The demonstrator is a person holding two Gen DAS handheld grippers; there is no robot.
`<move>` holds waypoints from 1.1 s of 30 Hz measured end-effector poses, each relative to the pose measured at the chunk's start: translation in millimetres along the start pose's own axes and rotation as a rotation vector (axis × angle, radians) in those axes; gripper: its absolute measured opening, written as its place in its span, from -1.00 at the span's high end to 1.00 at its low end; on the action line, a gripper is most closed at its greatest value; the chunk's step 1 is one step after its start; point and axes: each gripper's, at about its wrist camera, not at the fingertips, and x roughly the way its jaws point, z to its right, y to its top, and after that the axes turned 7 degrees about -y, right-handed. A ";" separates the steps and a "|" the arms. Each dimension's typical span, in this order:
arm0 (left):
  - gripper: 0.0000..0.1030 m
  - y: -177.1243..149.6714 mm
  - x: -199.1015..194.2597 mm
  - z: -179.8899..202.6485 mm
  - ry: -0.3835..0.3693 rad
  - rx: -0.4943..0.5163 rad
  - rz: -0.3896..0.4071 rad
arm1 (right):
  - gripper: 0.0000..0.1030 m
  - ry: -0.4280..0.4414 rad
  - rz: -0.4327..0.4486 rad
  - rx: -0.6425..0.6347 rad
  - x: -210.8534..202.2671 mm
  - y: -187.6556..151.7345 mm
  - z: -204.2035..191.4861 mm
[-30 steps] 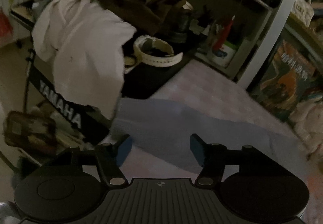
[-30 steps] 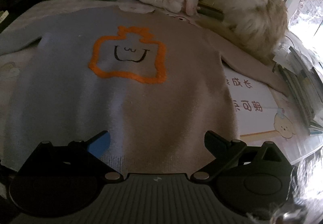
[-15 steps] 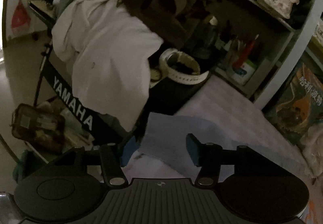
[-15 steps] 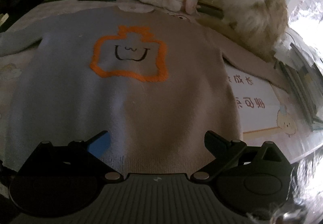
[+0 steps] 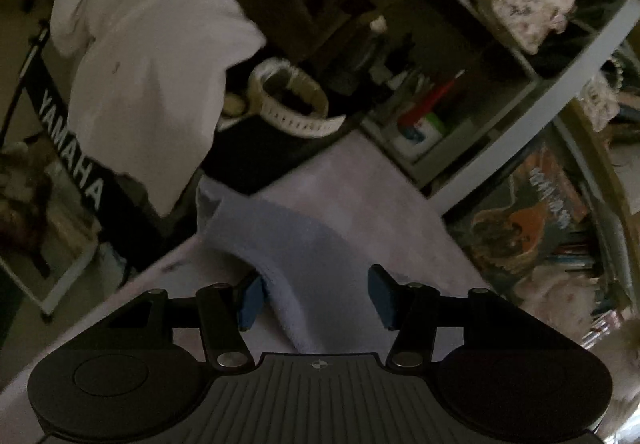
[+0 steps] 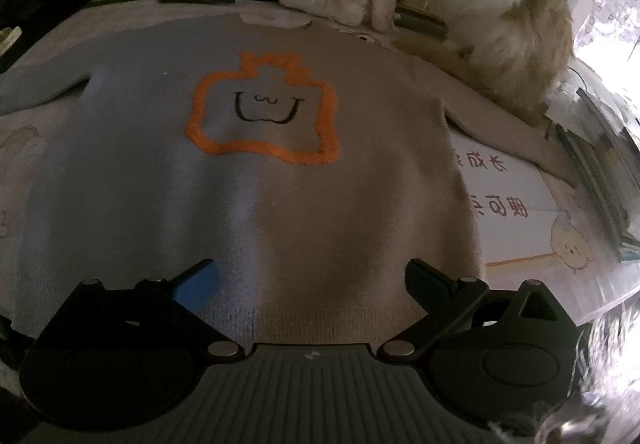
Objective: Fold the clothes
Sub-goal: 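Lift the lavender sleeve with the left gripper, fold it across the body, release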
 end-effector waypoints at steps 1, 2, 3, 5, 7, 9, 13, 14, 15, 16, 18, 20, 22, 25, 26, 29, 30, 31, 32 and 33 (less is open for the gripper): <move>-0.04 -0.8 1.2 -0.2 0.005 -0.001 0.001 | -0.95 -0.003 -0.002 0.007 0.0 -0.5 1.4; -0.03 -1.3 2.0 -0.1 0.013 -0.001 0.005 | -0.94 -0.006 -0.003 0.014 -0.2 -1.0 2.8; 0.03 -1.9 2.9 0.1 0.020 -0.001 0.009 | -0.94 -0.009 -0.005 0.021 -0.3 -1.5 4.2; 0.25 -0.6 1.7 -3.2 0.048 -0.022 0.025 | -0.94 -0.013 -0.006 0.031 -1.2 -2.2 5.7; 0.39 1.2 0.3 -7.2 0.073 -0.046 0.037 | -0.95 -0.016 -0.006 0.033 -1.9 -2.8 6.4; 0.50 2.6 -0.1 -10.4 0.079 -0.062 0.036 | -0.95 -0.019 -0.007 0.034 -2.1 -3.2 7.1; 0.83 5.3 -0.9 -16.7 0.090 -0.095 0.034 | -0.94 -0.026 -0.007 0.038 -1.5 -1.7 9.3; 0.89 6.0 -1.1 -18.3 0.093 -0.104 0.033 | -0.94 -0.027 -0.006 0.038 -1.7 -1.8 9.6; 0.92 6.7 -1.3 -19.9 0.096 -0.112 0.032 | -0.95 -0.027 -0.005 0.038 -1.6 -2.0 9.9; 0.93 7.4 -1.5 -21.5 0.099 -0.120 0.032 | -0.95 -0.027 -0.005 0.037 -1.5 -2.2 10.3; 0.94 8.8 -2.6 -22.1 0.103 -0.126 0.031 | -0.94 -0.025 -0.003 0.033 -0.8 -2.2 11.0; 0.94 9.9 -7.5 -11.8 0.086 -0.086 0.041 | -0.95 -0.023 0.000 0.030 -0.1 -2.2 12.0; 0.94 11.7 -12.1 3.8 0.057 -0.027 0.052 | -0.94 -0.019 0.005 0.027 0.6 -2.4 13.6; 0.94 14.7 -18.0 30.7 0.012 0.053 0.068 | -0.95 -0.006 0.010 0.024 3.2 -2.1 17.0; 0.94 15.4 -19.7 41.1 -0.006 0.078 0.074 | -0.95 -0.001 0.013 0.024 4.5 -1.3 18.7; 0.94 14.3 -22.3 79.3 -0.072 0.155 0.084 | -0.95 0.015 0.028 0.019 7.5 1.4 24.0; 0.94 12.2 -22.1 92.6 -0.092 0.179 0.081 | -0.95 0.022 0.036 0.012 8.5 2.8 25.9; 0.94 9.5 -21.4 106.4 -0.112 0.202 0.077 | -0.95 0.031 0.045 0.003 10.1 4.5 28.2; 0.94 5.8 -20.1 121.2 -0.130 0.222 0.074 | -0.95 0.040 0.054 -0.006 11.7 6.3 30.4; 0.94 1.5 -18.7 136.4 -0.147 0.241 0.071 | -0.95 0.051 0.065 -0.018 13.6 8.4 33.4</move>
